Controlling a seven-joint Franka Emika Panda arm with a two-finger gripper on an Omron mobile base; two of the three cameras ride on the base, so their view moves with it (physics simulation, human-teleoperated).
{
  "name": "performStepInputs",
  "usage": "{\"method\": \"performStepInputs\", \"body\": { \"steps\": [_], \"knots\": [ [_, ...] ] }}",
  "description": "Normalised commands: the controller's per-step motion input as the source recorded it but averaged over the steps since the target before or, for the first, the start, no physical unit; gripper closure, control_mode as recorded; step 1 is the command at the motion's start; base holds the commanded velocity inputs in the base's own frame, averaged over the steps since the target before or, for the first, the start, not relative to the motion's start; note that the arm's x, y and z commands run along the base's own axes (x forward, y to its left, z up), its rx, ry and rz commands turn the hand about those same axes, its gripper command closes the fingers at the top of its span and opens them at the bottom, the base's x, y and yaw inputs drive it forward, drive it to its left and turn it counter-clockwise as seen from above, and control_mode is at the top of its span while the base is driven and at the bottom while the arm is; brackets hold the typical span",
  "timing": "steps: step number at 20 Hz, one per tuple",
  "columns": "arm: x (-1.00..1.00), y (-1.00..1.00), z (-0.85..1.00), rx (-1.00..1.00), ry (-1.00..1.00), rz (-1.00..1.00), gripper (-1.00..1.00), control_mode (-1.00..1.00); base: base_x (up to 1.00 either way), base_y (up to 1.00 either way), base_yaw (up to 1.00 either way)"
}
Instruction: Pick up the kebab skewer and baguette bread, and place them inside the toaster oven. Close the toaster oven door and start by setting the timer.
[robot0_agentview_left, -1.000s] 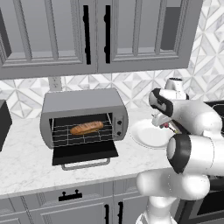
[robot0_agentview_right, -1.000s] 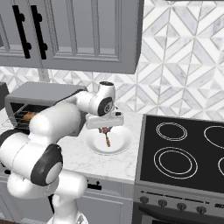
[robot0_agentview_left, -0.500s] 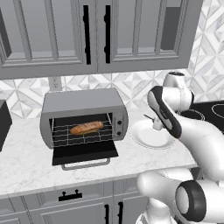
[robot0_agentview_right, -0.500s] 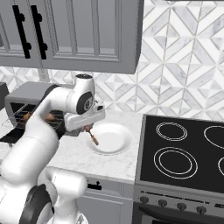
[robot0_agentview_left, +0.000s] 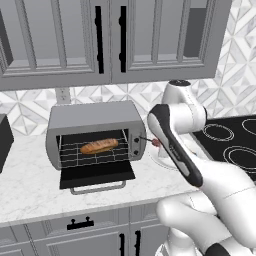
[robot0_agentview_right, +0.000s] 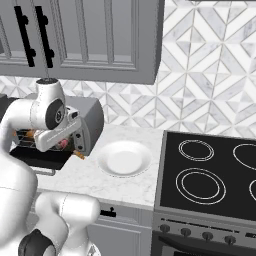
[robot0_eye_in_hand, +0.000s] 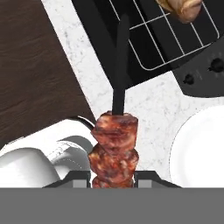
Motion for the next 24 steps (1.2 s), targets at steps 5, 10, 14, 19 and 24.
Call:
{"method": "performStepInputs", "body": {
  "steps": [5, 10, 14, 19, 24],
  "knots": [
    [-0.14, 1.00, 0.14, -0.11, 0.00, 0.43, 1.00, -1.00, 0.00, 0.00, 0.00],
    [-0.11, 1.00, 0.01, -0.10, 0.00, 0.48, 1.00, -1.00, 0.00, 0.00, 0.00],
    [-0.14, 0.95, 0.00, -0.09, -0.07, 0.38, 1.00, -1.00, 0.00, 0.00, 0.00],
    [0.01, 0.63, 0.05, -0.05, -0.21, 0.14, 1.00, -1.00, 0.00, 0.00, 0.00],
    [0.37, -0.19, 0.00, 0.03, -0.15, -0.01, 1.00, -1.00, 0.00, 0.00, 0.00]
  ]
}}
